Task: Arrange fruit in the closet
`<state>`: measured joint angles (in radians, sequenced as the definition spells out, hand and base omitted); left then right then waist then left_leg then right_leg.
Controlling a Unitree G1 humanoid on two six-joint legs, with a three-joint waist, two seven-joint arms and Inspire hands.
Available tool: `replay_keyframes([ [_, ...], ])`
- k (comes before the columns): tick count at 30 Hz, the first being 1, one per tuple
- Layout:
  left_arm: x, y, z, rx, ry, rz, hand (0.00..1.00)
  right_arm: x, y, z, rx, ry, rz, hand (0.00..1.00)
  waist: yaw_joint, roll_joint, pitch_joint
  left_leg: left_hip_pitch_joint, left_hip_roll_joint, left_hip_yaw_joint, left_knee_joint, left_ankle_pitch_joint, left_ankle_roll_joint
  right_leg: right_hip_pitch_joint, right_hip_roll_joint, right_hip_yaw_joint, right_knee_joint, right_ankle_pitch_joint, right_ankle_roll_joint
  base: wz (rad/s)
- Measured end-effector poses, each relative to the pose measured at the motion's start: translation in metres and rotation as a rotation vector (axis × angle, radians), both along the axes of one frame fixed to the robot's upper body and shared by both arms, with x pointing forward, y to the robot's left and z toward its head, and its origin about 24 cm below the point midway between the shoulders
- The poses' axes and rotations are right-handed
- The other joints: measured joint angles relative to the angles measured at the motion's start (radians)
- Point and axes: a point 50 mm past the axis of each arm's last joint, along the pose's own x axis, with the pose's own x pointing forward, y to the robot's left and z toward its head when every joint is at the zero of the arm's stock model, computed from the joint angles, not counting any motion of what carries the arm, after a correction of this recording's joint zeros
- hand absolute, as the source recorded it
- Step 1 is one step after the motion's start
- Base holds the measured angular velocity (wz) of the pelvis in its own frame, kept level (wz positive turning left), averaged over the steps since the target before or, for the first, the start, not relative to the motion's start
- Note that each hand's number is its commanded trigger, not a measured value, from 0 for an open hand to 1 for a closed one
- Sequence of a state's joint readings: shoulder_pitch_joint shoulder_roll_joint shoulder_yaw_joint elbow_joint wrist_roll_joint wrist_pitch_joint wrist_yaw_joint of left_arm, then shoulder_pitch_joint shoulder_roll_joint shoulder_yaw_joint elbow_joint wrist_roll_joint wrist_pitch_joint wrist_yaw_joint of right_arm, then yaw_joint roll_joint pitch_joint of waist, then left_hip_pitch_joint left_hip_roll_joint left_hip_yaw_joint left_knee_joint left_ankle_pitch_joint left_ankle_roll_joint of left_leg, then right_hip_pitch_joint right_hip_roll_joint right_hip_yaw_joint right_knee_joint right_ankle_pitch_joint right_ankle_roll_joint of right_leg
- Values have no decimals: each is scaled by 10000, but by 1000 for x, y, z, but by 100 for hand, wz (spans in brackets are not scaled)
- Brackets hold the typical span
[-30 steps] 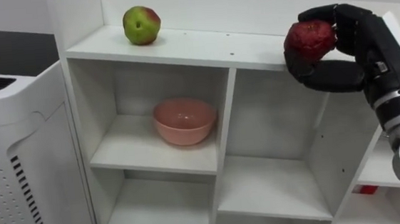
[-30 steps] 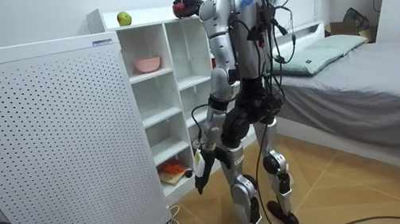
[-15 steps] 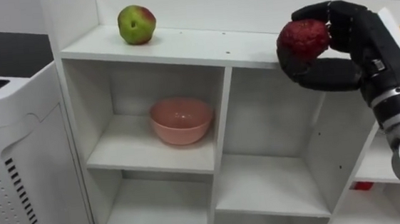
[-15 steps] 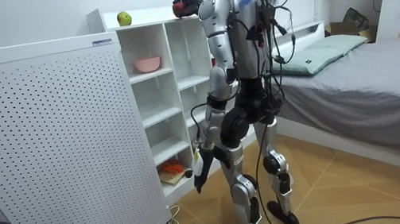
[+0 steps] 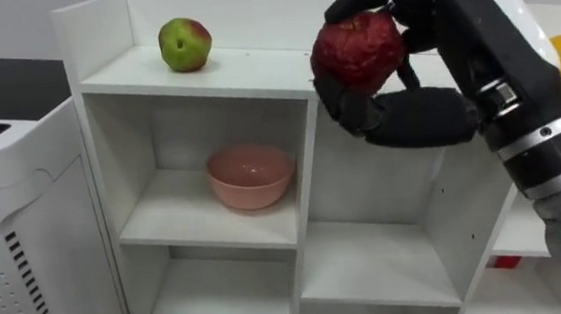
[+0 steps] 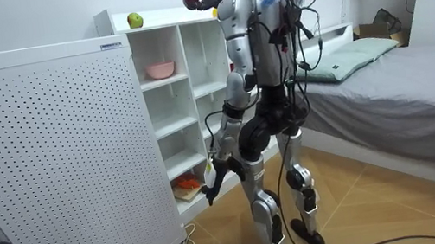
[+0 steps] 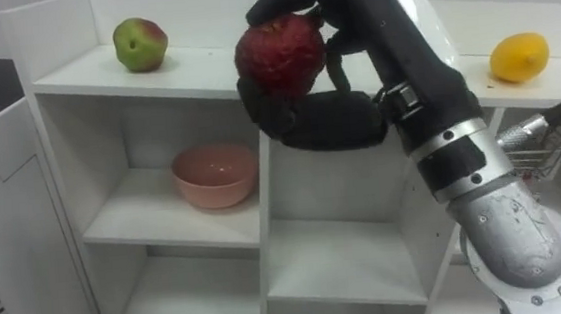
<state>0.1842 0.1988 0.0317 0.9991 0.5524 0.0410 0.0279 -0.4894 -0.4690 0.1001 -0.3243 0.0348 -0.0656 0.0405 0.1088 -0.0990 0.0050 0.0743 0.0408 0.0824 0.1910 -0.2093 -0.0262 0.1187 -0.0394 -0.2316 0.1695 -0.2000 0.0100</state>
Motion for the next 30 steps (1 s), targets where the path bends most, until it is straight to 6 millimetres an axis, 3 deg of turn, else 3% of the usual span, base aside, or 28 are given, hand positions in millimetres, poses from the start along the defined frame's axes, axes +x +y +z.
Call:
replay_keyframes([
  [8, -2, -1, -1, -104, 121, -59, 0, -22, 29, -2, -1012, -190, 1721, 100, 90, 38, 0, 46, 8, 3, -34, -1, 0, 51, 38, 235, -4, 7, -11, 0],
  [11, -6, -3, -3, -148, 309, -120, 0, -22, 31, -21, -981, 516, 1669, 100, 113, -30, -45, -8, 5, -15, -27, 0, 0, 7, 49, 395, -7, 7, -11, 3],
  [15, -7, -3, -3, -118, 339, -210, 0, -21, 30, -32, -1151, 818, 1380, 100, 151, -22, -38, -139, 5, 5, 0, 1, 0, -141, 48, 408, -5, 7, -11, -2],
  [21, -2, -5, -6, -233, 578, -249, 0, 6, 18, -75, -1552, 2477, -80, 100, 105, -28, -2, -673, 27, -40, 309, 5, 4, -554, 33, 338, 102, 51, -80, 1],
  [24, 7, -8, -7, -314, 556, -350, 0, 18, 10, -93, -1529, 3130, -827, 100, 81, 30, 92, -1273, 42, -52, 678, 6, 6, -1163, -16, 346, 472, 50, -80, 0],
  [25, 13, -9, -7, -308, 454, -392, 0, 25, 6, -104, -1553, 3427, -1230, 100, 96, 80, 155, -1547, 63, -50, 863, 5, 7, -1438, -33, 346, 691, 49, -81, -3],
  [27, 19, -10, -7, -254, 314, -425, 0, 34, -2, -125, -1495, 4199, -1884, 100, 94, 89, 190, -1964, 82, -39, 1082, 5, 7, -1925, -60, 368, 991, 47, -83, -4],
  [30, 29, -12, -6, -319, -56, -216, 0, 42, -16, -152, -1753, 5194, -2743, 100, 163, 125, 313, -2874, 100, -40, 1674, -3, 21, -2912, -155, 341, 1731, 5, -137, -4],
])
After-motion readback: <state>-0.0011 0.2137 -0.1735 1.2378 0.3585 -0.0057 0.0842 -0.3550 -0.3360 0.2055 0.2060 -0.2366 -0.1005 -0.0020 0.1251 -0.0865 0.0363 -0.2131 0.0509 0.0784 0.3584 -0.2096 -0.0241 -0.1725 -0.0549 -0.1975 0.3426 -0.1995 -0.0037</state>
